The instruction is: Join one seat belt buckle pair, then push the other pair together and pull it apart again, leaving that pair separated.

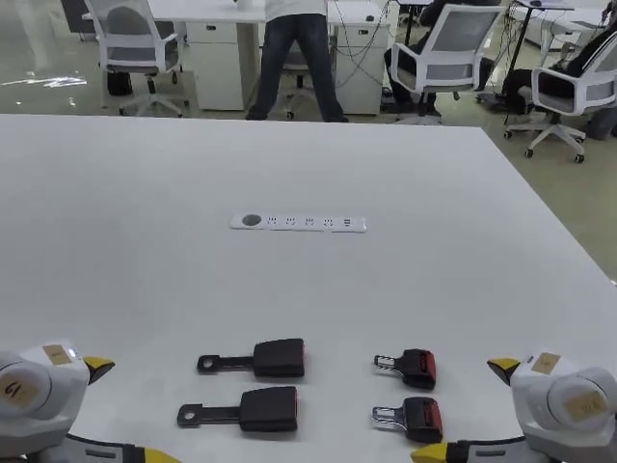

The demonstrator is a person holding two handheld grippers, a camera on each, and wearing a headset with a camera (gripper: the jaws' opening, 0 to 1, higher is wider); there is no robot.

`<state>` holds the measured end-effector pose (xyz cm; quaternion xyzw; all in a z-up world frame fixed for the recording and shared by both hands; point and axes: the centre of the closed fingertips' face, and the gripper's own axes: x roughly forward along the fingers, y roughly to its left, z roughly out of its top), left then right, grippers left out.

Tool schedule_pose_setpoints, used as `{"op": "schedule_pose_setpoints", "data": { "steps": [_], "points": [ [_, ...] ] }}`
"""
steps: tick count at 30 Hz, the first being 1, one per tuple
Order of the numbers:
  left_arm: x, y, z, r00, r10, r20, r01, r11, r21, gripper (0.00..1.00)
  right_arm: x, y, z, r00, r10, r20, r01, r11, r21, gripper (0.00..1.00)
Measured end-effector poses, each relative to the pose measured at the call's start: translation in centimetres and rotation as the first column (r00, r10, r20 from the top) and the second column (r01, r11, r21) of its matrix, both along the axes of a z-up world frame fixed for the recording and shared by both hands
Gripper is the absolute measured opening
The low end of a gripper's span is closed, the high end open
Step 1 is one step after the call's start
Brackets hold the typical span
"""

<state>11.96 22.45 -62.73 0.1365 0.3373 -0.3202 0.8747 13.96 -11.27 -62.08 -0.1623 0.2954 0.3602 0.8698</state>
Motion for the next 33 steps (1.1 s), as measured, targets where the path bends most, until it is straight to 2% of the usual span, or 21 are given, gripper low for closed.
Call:
{"op": "schedule_pose_setpoints", "data": {
  "steps": [7, 13, 22, 25, 33],
  "points": [
    [-0.22, 0.19, -0.35, 1.000, -0.003, -0.009, 0.003, 1.000, 0.002, 1.00, -0.01, -0.11, 0.02, 1.000, -0.005, 0.001, 0.005, 1.000, -0.004, 0.99],
    [-0.08, 0.29, -0.23, 1.000, -0.001, 0.002, 0.001, 1.000, -0.001, 1.00, -0.08, -0.23, 0.05, 1.000, -0.007, -0.001, 0.007, 1.000, -0.003, 0.99],
    [-0.27, 0.27, -0.18, 1.000, -0.010, -0.003, 0.010, 1.000, 0.007, 1.00, -0.06, -0.20, 0.32, 1.000, -0.004, 0.008, 0.004, 1.000, -0.015, 0.99],
    [-0.30, 0.20, -0.17, 1.000, -0.019, -0.010, 0.019, 1.000, 0.009, 0.98, 0.10, -0.28, 0.38, 1.000, -0.010, 0.008, 0.010, 1.000, -0.018, 0.99],
    [-0.09, 0.44, -0.12, 1.000, -0.018, 0.002, 0.018, 1.000, 0.010, 0.97, -0.08, 0.13, 0.50, 1.000, 0.019, 0.007, -0.019, 0.999, -0.038, 0.94]
  ]
}}
